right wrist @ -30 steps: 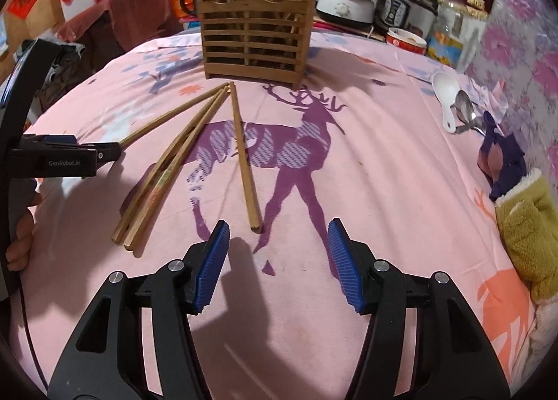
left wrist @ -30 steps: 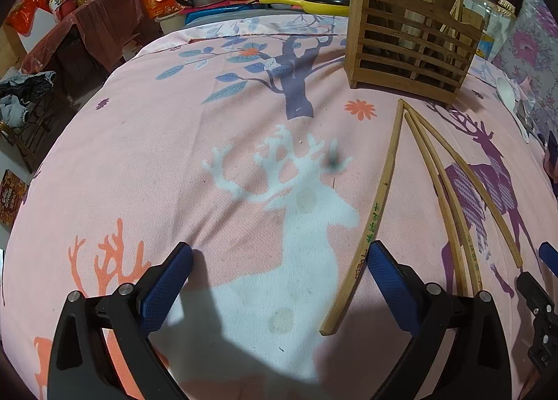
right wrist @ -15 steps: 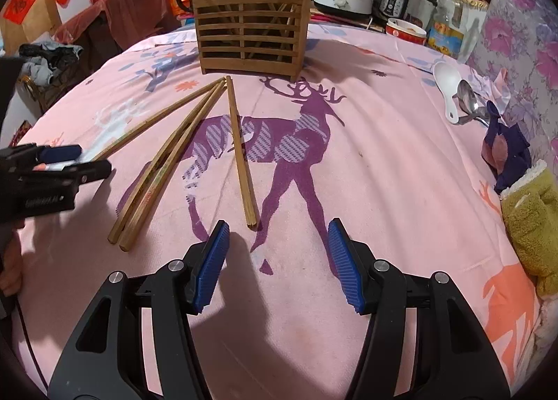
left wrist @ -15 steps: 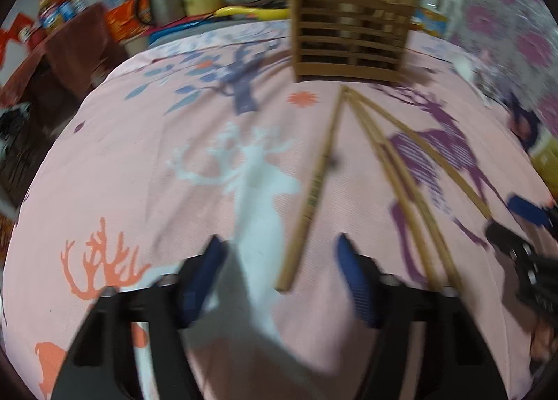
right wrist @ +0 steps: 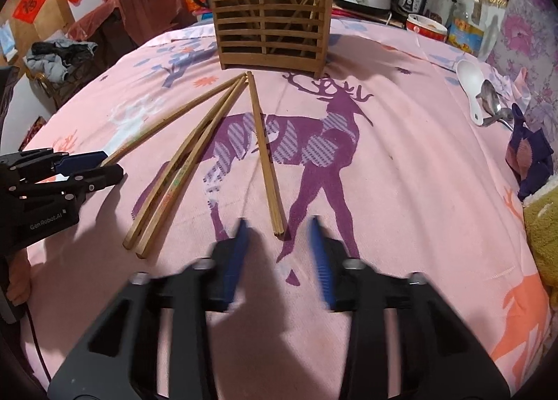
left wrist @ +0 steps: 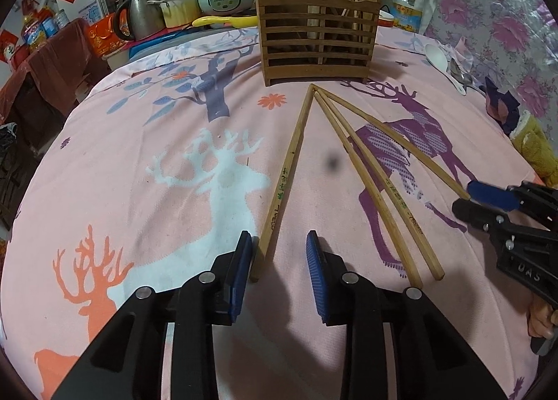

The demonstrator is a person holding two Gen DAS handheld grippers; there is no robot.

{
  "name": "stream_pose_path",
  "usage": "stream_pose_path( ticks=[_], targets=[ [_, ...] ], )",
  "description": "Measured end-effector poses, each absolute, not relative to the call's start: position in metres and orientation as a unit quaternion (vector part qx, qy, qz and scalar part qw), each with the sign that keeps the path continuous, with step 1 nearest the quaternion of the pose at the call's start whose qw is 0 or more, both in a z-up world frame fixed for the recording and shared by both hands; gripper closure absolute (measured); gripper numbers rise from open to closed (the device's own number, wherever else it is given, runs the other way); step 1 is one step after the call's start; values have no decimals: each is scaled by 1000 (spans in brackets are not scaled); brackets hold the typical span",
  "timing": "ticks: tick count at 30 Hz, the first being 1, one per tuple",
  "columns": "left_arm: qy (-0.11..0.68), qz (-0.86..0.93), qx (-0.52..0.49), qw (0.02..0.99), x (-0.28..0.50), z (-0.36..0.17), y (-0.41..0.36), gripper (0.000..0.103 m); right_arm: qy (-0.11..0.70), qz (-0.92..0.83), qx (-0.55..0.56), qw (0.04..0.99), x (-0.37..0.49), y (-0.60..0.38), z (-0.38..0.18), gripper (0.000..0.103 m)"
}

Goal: Organize utensils
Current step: 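Close the right gripper on a chopstick while the left gripper grasps another chopstick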

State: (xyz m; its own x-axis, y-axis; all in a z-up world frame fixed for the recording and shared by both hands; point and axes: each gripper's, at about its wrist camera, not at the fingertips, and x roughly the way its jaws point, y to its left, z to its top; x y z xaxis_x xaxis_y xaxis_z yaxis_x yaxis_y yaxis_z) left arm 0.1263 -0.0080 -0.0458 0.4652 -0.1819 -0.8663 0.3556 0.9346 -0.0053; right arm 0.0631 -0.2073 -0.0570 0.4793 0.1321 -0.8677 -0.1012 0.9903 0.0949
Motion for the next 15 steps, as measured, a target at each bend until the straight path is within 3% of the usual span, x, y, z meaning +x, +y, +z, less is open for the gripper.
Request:
stream_pose_path(
  ticks=[1, 2, 3, 15],
  targets=[
    [492, -162, 86, 851, 126, -45, -8, 83, 505, 73, 16, 860, 62, -207, -57, 95],
    [492, -165, 85, 851, 125, -44, -8, 96, 505, 76, 18, 860, 62, -206, -57, 96],
    [492, -171, 83, 850, 125, -44, -9, 97, 504, 75, 16, 860, 62, -206, -56, 96],
    [441, -171, 70, 878, 113, -13, -7, 97, 440, 49, -4, 896, 46, -204, -28, 96]
  ],
)
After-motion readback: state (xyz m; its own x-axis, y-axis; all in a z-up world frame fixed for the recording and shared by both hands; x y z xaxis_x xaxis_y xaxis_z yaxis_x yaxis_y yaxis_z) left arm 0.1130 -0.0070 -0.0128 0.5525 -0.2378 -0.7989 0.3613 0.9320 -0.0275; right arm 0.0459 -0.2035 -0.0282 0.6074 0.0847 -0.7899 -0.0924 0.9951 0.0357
